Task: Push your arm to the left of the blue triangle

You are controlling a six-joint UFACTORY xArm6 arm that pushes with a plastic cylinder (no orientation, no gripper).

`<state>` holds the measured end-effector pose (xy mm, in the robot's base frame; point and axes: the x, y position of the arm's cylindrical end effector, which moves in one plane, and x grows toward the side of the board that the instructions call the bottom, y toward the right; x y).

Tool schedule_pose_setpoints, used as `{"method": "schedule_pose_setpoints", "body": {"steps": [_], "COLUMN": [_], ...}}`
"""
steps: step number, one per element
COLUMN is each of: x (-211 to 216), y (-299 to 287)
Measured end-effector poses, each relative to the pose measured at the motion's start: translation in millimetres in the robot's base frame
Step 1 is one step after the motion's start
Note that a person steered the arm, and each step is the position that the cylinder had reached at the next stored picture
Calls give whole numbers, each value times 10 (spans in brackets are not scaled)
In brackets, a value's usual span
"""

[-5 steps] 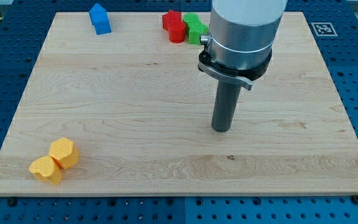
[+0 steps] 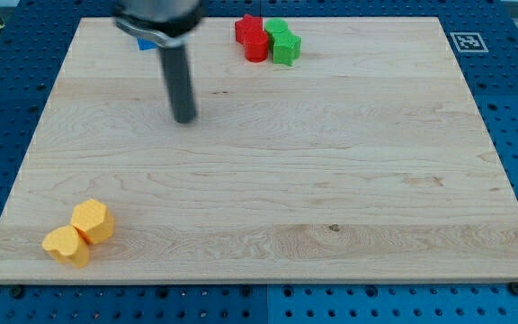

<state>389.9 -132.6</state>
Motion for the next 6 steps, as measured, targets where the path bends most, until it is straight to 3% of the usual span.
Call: {"method": "schedule_pose_setpoints", "body": {"steps": [2, 4, 6], "x": [-967, -1140, -1715], "y": [-875, -959, -1105]}}
